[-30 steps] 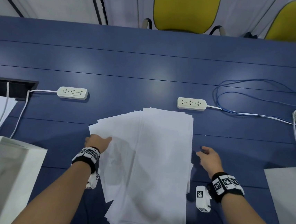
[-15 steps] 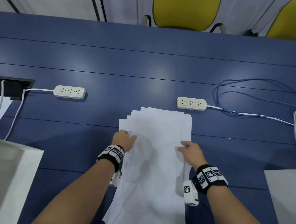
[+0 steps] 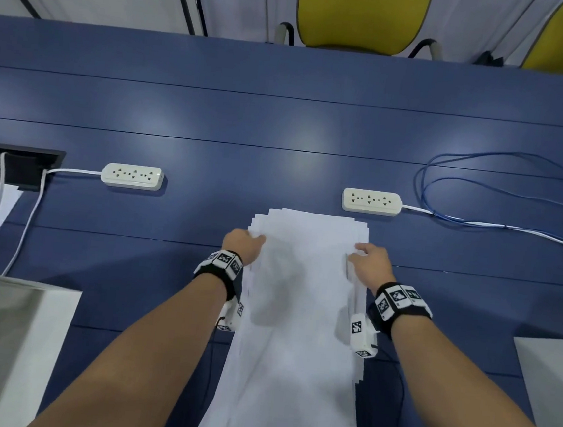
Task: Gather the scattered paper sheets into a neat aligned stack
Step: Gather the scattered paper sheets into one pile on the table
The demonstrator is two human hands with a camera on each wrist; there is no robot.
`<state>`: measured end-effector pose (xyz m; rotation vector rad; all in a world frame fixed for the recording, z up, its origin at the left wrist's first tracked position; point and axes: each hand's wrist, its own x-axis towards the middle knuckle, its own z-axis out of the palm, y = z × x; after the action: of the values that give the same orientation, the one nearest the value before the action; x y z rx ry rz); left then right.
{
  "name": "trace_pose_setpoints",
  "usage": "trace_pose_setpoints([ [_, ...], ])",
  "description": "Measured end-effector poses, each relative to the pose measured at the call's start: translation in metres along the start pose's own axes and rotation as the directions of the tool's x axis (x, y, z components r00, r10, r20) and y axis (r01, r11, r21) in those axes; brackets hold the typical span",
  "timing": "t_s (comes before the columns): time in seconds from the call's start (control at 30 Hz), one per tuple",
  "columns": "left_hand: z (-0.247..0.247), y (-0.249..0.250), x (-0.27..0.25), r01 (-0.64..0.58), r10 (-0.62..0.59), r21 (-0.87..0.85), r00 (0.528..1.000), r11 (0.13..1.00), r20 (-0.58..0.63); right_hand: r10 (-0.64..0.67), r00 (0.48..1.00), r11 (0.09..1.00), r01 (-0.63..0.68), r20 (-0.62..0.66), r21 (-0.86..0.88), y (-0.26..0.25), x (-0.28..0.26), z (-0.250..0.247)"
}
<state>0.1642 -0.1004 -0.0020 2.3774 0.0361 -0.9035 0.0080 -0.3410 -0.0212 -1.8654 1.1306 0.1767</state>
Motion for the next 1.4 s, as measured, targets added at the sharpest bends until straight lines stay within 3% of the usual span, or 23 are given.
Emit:
trace_pose_setpoints([
  [0.13, 0.005, 0.005, -0.004, -0.029, 0.025, -0.107, 0.999, 0.994, -0.042, -0.021, 0.997, 0.999, 0.018, 0.074, 0.033, -0.01, -0.007, 0.007],
  [0.27, -0.012, -0.021, -0.027, -0.014, 0.005, -0.057, 0.987, 0.998, -0.158, -0.015, 1.0, 0.994, 0.013, 0.01, 0.107, 0.012, -0.03, -0.016],
  [0.37, -0.004, -0.055, -0.053, 0.06, -0.055, 0.07, 0.997, 0.996, -0.062, 0.043, 0.999, 0.997, -0.041, -0.027, 0.066, 0.049, -0.056, -0.023],
  [0.47, 0.019, -0.079, -0.08, 0.115, -0.12, 0.132, 0.992, 0.985, 0.036, 0.051, 0.999, 0.997, -0.05, 0.012, -0.062, 0.08, -0.085, -0.005],
  [0.63, 0.056, -0.068, -0.103, 0.038, -0.054, 0.206, 0.996, 0.978, 0.076, 0.008, 0.997, 0.993, 0.0, 0.071, -0.118, 0.075, -0.123, 0.03],
  [0.77, 0.056, -0.06, -0.107, -0.088, 0.088, 0.129, 0.996, 0.988, 0.005, -0.037, 0.998, 0.997, 0.034, 0.052, 0.063, 0.066, -0.126, 0.023],
  [0.87, 0.049, -0.066, -0.11, -0.011, 0.013, 0.076, 1.0, 0.997, -0.029, -0.01, 1.0, 0.988, 0.013, -0.024, 0.152, 0.07, -0.126, 0.002],
  [0.97, 0.047, -0.086, -0.119, 0.094, -0.086, 0.162, 0.995, 0.982, -0.056, 0.046, 0.998, 0.992, -0.041, -0.039, 0.119, 0.084, -0.13, -0.009],
  [1.23, 0.076, -0.107, -0.14, 0.077, -0.087, 0.183, 0.995, 0.98, 0.049, 0.013, 0.996, 0.99, 0.0, 0.086, -0.144, 0.101, -0.16, 0.039],
  [1.4, 0.052, -0.109, -0.128, 0.159, -0.156, 0.19, 0.987, 0.969, -0.03, 0.101, 0.995, 0.994, -0.101, -0.009, 0.044, 0.098, -0.151, 0.016],
])
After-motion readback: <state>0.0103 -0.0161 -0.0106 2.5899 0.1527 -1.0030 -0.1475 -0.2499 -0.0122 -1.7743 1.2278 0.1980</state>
